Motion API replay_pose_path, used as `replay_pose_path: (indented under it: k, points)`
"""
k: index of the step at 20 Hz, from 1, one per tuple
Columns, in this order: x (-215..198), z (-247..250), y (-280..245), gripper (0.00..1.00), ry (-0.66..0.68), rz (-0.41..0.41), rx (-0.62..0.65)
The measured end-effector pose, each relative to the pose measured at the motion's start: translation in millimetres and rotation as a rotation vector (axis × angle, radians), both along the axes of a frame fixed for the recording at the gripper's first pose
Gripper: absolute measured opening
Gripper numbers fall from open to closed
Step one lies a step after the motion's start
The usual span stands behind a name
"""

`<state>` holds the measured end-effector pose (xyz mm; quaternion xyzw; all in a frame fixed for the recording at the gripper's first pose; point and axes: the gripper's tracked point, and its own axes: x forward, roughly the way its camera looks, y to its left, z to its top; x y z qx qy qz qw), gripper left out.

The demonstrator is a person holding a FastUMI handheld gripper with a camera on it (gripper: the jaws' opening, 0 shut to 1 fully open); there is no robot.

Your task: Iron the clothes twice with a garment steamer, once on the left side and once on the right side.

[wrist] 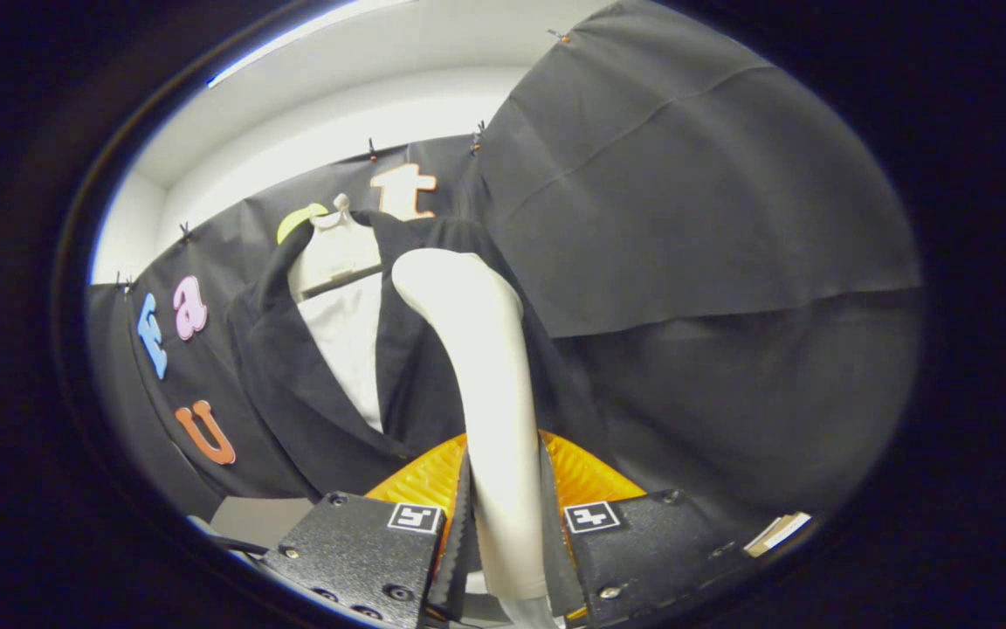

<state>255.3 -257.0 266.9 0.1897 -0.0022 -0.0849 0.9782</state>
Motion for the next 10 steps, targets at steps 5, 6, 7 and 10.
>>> replay_pose_path:
  k: [5, 6, 7, 10]
  points:
    - [25.9, 25.8, -3.2, 0.38, -0.024, 0.02, -0.016]
    - [33.3, 29.4, -4.4, 0.38, -0.026, 0.021, -0.018]
    - [40.3, 33.0, -4.7, 0.38, -0.025, 0.02, -0.022]
    - [55.5, 41.7, -5.0, 0.38, -0.03, 0.007, -0.038]
